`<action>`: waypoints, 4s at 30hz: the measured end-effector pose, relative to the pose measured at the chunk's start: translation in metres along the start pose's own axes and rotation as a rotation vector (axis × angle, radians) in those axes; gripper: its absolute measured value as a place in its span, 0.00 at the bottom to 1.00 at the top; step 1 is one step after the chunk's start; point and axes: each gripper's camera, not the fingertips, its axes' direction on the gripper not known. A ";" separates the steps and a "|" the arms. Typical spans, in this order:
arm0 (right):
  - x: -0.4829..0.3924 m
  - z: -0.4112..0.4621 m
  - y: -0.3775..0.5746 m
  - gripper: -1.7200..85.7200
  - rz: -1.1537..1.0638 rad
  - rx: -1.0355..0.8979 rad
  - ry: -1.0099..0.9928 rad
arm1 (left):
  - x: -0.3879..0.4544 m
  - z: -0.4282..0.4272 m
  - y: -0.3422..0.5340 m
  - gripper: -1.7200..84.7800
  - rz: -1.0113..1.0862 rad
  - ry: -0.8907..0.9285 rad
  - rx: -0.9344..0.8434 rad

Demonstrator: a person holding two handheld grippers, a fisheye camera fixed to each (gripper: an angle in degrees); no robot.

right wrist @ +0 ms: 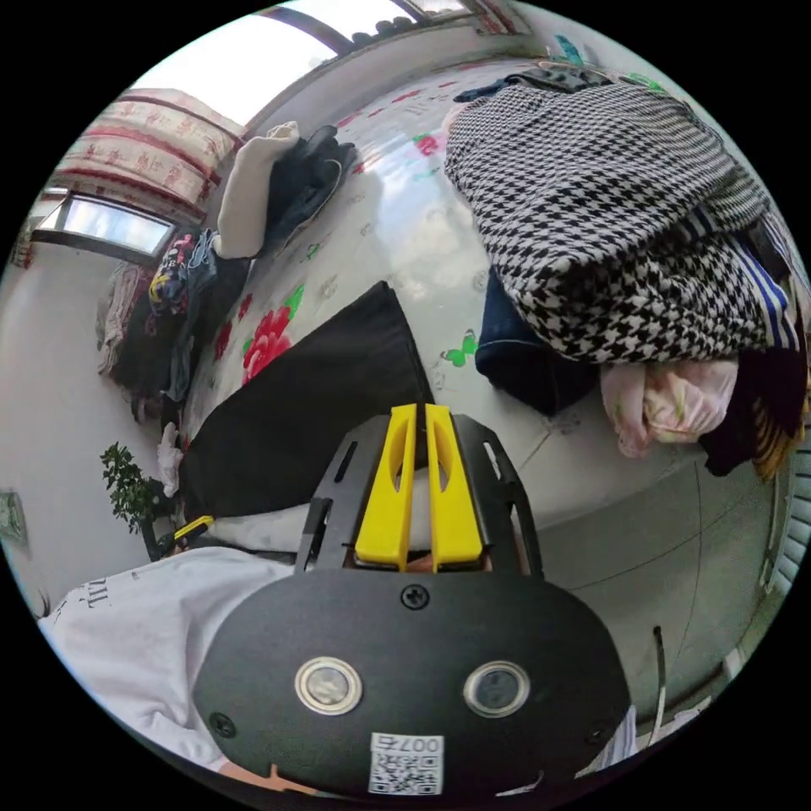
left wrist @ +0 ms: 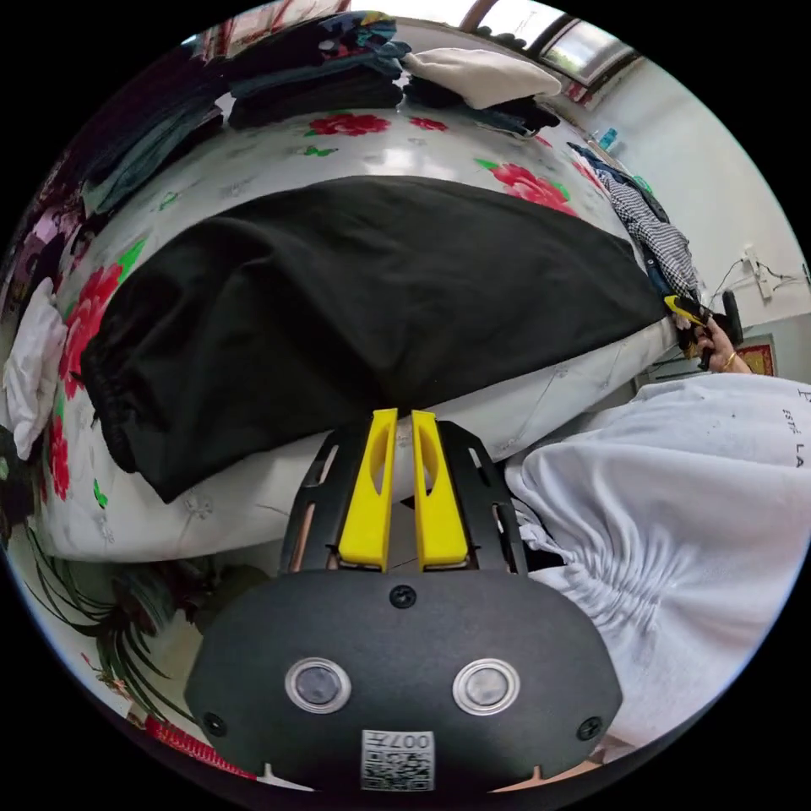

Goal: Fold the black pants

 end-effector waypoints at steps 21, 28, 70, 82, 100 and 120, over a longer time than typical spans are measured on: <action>-0.092 0.026 0.020 0.03 0.001 0.274 -0.353 | -0.226 -0.059 0.098 0.15 -0.951 0.292 0.487; -0.322 0.075 0.055 0.03 -0.792 -0.017 -0.302 | -0.254 -0.074 0.084 0.03 -0.848 0.284 0.343; -0.160 0.064 0.123 0.09 -0.013 0.150 -0.355 | 0.097 0.012 -0.130 0.14 0.590 0.787 0.140; -0.123 0.108 0.108 0.15 0.047 -0.060 -0.434 | -0.058 0.064 -0.093 0.15 -0.066 0.509 0.218; -0.139 0.113 0.073 0.16 -0.157 -0.222 -0.328 | -0.050 0.138 -0.235 0.12 -0.117 0.382 0.158; -0.200 0.061 -0.084 0.11 -0.376 -0.197 -0.566 | -0.010 0.080 -0.290 0.02 0.158 0.707 0.200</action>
